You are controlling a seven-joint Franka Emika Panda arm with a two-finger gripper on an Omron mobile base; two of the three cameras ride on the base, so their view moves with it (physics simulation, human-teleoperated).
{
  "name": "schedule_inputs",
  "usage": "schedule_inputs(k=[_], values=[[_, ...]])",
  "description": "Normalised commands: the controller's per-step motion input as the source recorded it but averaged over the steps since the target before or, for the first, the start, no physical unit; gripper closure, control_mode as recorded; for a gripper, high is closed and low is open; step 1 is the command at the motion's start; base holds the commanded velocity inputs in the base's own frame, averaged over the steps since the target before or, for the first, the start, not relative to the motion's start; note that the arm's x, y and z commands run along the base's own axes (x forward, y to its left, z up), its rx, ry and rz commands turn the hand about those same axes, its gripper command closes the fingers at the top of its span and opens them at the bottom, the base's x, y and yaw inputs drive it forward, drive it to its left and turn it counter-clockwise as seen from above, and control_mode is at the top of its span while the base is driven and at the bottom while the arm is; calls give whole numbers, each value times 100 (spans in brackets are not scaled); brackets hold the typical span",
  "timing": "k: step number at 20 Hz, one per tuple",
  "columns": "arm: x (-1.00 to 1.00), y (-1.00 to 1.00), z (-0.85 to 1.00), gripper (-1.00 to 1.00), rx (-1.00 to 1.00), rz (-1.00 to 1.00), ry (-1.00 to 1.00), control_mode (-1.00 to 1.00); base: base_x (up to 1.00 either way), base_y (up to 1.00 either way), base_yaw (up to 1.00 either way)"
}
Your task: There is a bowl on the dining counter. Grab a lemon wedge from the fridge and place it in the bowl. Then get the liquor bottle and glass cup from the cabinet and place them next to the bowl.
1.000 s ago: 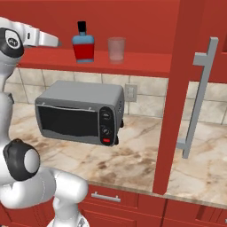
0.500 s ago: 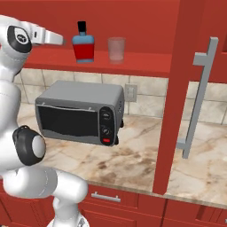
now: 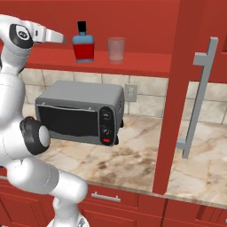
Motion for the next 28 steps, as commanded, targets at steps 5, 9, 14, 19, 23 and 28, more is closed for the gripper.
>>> schedule_inputs(k=[5, 9, 14, 19, 23, 28], values=[[9, 0, 0, -100, -3, -6, 0, -100, 0, 0, 0], [20, 0, -6, -100, -1, -5, 0, -100, 0, 0, 0], [23, -4, -22, -100, 0, 0, 0, -100, 0, 0, 0], [24, 0, -8, -100, 0, -1, 0, -100, 0, 0, 0], [26, -2, 0, -100, 0, -2, 0, -100, 0, 0, 0], [14, -10, 0, -100, 0, -3, 0, -100, 0, 0, 0]])
